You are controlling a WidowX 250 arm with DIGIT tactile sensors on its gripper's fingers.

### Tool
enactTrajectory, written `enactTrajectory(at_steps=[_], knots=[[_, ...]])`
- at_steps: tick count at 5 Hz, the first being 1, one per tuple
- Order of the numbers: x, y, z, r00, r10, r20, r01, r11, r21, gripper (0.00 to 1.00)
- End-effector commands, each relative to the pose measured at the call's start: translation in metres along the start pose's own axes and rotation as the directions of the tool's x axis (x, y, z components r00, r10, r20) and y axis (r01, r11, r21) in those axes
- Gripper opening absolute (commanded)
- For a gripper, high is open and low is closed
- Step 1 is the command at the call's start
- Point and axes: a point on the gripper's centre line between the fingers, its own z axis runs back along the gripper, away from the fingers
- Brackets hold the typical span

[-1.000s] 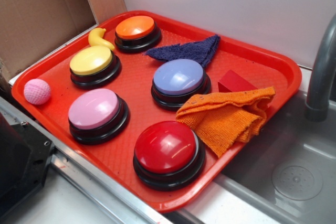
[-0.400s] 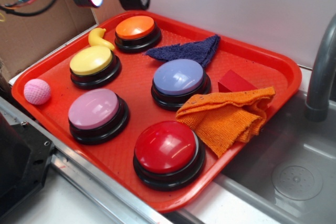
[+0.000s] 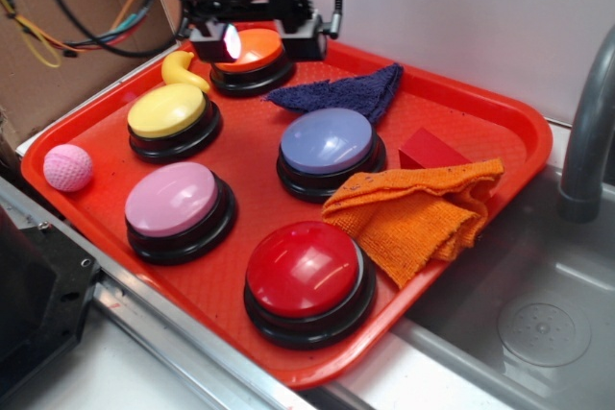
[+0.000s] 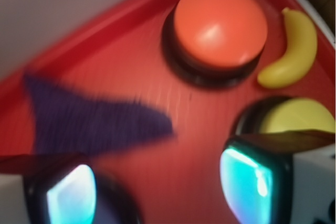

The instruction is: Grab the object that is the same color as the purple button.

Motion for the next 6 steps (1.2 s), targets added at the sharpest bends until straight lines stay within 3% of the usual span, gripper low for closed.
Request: enactTrajectory(at_steps=[1, 2, 3, 4, 5, 6], knots=[[0.028, -0.019, -0.021, 0.992, 0.096, 0.080, -0.093, 0.995, -0.038, 1.00], [0.025, -0.020, -0.040, 0.988, 0.138, 0.070, -0.138, 0.990, -0.013, 1.00], [0.028, -0.016, -0.051, 0.989, 0.151, 0.002, -0.151, 0.989, -0.001, 1.00], [0.028, -0.010, -0.058, 0.984, 0.152, -0.090, -0.156, 0.987, -0.035, 0.93], [0.025, -0.011, -0.056, 0.987, 0.135, -0.091, -0.140, 0.989, -0.042, 0.00], [0.020, -0.013, -0.049, 0.990, 0.110, -0.087, -0.114, 0.993, -0.043, 0.00]])
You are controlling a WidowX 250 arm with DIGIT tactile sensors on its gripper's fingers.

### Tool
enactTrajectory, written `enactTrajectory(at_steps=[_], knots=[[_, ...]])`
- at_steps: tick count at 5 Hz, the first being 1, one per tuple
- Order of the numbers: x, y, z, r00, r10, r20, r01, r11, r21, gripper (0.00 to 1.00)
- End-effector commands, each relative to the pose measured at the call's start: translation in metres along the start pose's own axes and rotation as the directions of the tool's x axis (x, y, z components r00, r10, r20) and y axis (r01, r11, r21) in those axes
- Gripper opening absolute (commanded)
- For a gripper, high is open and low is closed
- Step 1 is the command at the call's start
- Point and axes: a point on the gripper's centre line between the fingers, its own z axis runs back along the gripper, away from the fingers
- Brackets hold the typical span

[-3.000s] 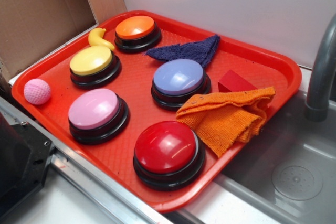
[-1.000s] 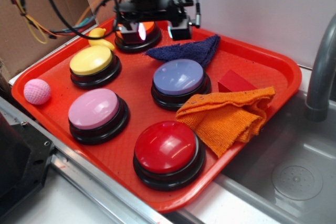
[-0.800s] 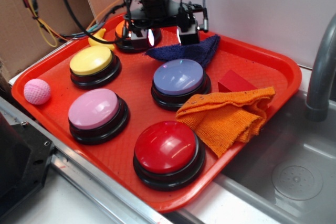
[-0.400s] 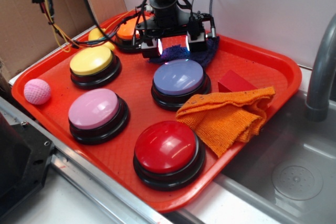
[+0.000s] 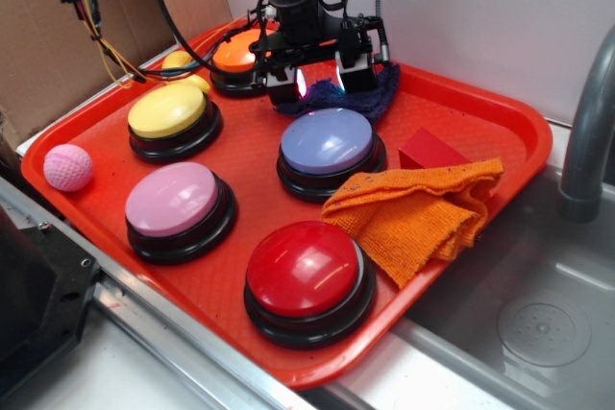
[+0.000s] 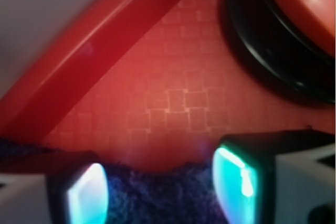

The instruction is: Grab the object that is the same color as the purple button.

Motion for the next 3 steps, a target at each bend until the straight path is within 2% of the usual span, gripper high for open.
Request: enactTrajectory(at_steps=[1, 3], knots=[[0.001, 0.004, 0.018, 0.999, -0.046, 0.023, 0.046, 0.999, -0.019, 0.00], [0.007, 0.002, 0.033, 0.993, -0.119, 0.016, 0.119, 0.993, -0.001, 0.00]])
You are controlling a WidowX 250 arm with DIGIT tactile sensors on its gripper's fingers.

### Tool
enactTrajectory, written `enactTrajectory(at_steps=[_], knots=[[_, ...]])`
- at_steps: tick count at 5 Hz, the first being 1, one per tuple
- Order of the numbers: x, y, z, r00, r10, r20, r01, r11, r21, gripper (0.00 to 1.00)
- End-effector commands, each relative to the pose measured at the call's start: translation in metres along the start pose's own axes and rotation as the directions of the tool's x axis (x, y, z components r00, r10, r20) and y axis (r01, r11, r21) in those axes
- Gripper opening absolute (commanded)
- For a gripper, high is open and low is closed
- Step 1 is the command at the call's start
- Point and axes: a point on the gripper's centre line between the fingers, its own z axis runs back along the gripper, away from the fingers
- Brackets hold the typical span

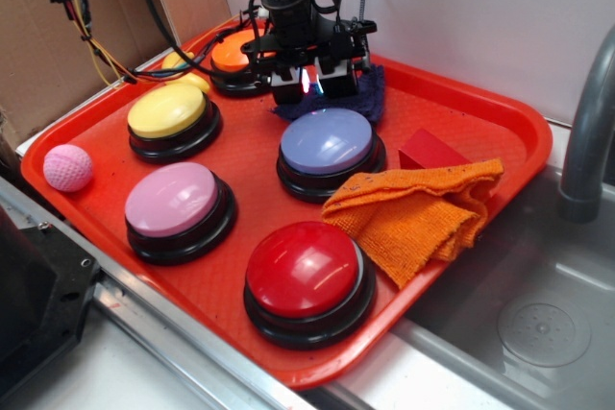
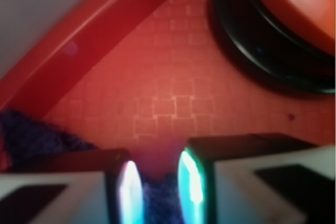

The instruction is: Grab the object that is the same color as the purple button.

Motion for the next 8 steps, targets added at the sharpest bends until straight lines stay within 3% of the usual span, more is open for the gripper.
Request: enactTrajectory(at_steps=[1, 4, 5, 8], knots=[[0.025, 0.001, 0.046, 0.989, -0.145, 0.033, 0.145, 0.989, -0.005, 0.00], [0.035, 0.017, 0.108, 0.977, -0.208, 0.038, 0.211, 0.971, -0.117, 0.00], [0.031, 0.016, 0.133, 0.971, -0.233, 0.060, 0.239, 0.963, -0.126, 0.00], [0.016, 0.024, 0.188, 0.953, -0.299, 0.045, 0.303, 0.941, -0.148, 0.00]])
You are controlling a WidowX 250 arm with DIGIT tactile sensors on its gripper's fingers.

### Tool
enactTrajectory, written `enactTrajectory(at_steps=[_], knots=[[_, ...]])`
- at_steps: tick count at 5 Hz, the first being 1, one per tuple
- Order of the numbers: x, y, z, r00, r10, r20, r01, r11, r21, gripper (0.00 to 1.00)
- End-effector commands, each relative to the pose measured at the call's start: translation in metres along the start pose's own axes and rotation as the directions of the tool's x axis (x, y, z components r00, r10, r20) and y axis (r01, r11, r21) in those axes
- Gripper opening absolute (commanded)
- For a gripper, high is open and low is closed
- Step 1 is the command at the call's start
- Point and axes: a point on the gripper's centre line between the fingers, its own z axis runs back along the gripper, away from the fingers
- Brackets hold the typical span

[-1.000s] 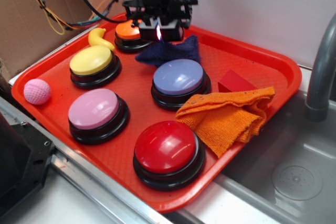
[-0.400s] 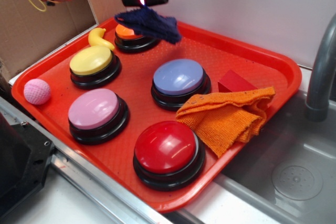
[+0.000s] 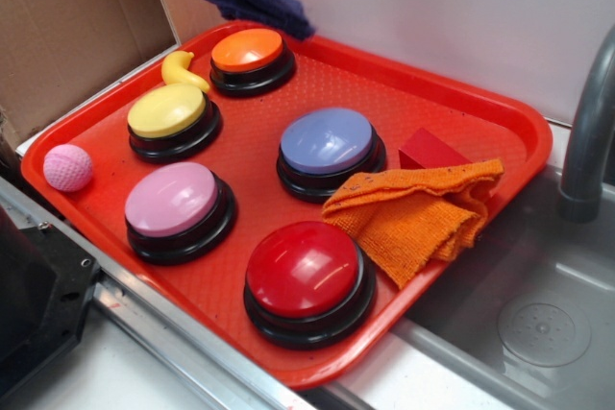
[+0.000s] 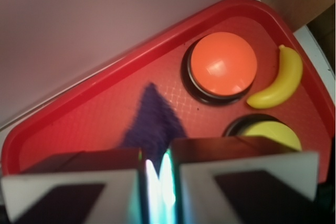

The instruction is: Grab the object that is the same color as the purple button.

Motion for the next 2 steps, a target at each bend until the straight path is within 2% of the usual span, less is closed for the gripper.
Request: enactTrajectory(at_steps=[1, 2], knots=[[-0.0050, 0.0053, 0.0458, 0.990, -0.114, 0.083, 0.119, 0.991, -0.061, 0.00], [-0.0053, 0.0090, 0.0425, 0.992, -0.111, 0.064, 0.115, 0.992, -0.051, 0.00]])
